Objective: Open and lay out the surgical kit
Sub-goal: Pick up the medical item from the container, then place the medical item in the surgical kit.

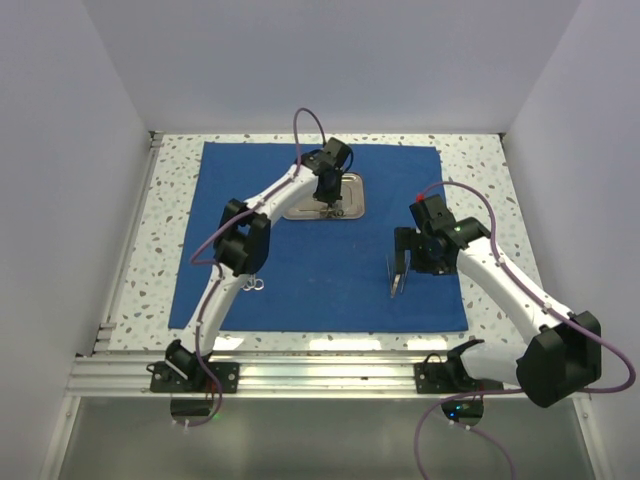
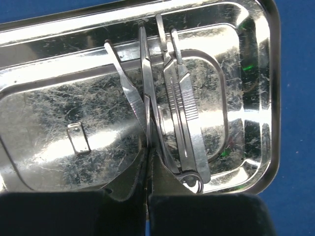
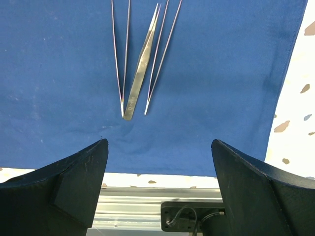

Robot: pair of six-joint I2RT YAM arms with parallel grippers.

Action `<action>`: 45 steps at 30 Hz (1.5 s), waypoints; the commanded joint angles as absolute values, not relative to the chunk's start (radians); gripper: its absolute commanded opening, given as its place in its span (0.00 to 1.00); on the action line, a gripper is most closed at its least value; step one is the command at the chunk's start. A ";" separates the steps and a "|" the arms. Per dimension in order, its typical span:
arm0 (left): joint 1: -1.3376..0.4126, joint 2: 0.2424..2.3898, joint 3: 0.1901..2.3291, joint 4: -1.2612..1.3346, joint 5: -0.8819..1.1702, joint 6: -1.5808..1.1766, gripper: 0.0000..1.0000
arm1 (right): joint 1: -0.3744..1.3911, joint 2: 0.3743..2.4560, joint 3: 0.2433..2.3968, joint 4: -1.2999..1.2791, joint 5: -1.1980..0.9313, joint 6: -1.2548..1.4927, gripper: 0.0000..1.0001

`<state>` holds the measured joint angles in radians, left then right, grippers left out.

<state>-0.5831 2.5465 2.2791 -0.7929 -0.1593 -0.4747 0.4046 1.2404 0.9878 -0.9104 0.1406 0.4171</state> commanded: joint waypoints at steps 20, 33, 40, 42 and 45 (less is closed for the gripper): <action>-0.402 2.343 2.195 -1.003 -0.069 -0.428 0.00 | 0.400 1.236 1.000 -0.877 0.092 0.396 0.89; -0.393 1.949 1.841 -0.951 -0.118 -0.367 0.00 | 0.400 1.302 1.046 -0.851 0.072 0.391 0.89; -0.393 1.685 1.363 -0.825 -0.155 -0.357 0.00 | 0.400 1.347 1.071 -0.833 0.054 0.390 0.89; -0.393 1.631 1.281 -0.802 -0.141 -0.367 0.00 | 0.400 1.362 1.089 -0.833 0.049 0.391 0.89; -0.393 1.566 1.132 -0.712 -0.114 -0.374 0.00 | 0.400 1.393 1.132 -0.828 0.044 0.388 0.89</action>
<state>-0.3939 1.6329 1.2251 -0.8391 -0.1314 -0.3801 0.4046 1.3746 1.0641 -0.8551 0.0742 0.4061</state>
